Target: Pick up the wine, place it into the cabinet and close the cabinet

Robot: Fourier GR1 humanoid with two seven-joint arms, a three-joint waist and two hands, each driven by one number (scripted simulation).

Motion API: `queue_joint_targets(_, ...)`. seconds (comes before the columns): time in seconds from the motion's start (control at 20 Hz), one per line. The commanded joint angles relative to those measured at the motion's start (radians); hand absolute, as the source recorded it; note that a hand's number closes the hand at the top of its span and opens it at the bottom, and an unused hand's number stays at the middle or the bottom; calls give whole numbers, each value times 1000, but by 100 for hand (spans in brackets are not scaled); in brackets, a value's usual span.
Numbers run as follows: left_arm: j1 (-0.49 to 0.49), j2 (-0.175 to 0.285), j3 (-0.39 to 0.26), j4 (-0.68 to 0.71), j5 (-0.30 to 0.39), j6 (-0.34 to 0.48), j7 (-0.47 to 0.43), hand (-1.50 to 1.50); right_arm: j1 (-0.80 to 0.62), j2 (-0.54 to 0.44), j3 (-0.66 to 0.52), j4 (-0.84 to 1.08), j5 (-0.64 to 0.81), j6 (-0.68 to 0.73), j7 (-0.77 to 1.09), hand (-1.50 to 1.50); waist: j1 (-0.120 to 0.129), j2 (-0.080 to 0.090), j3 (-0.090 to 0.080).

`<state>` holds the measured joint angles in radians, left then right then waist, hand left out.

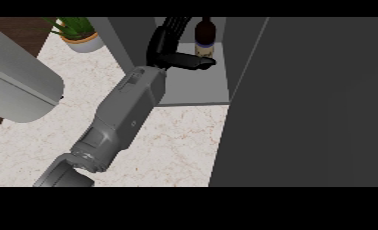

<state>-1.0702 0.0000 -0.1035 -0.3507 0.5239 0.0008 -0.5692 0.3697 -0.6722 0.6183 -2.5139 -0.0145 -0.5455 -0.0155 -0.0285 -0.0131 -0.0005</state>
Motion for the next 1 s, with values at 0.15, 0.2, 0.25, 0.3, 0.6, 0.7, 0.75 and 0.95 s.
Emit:
queue_joint_targets(0.15,161,0,-123,-217,70,-7,56,-150,44,-8,-7,-157,-53,0,53,-150,26,-6,1)
queue_joint_targets(0.2,225,0,-137,-216,65,-38,32,-150,50,-1,44,-185,2,-24,78,-150,25,-7,-1)
queue_joint_targets(0.25,242,0,-156,-260,88,-11,48,-150,59,-26,31,-206,-5,-18,96,-150,23,-8,-1)
queue_joint_targets(0.3,281,0,-147,-289,74,-25,60,-150,85,-36,-1,-207,-31,-20,70,-150,37,-12,0)
queue_joint_targets(0.6,465,6,-225,-540,56,37,121,-150,72,-26,7,-175,-21,-34,74,-150,51,-6,1)
queue_joint_targets(0.7,526,6,-249,-588,44,56,110,-150,107,-44,21,-228,-10,-41,57,-150,39,-7,0)
queue_joint_targets(0.75,566,0,-279,-624,39,69,100,-150,75,-43,22,-226,-9,-45,101,-150,45,-5,-1)
queue_joint_targets(0.95,721,42,-296,-784,41,57,115,-150,59,-51,-10,-194,-21,-42,82,-150,46,2,0)
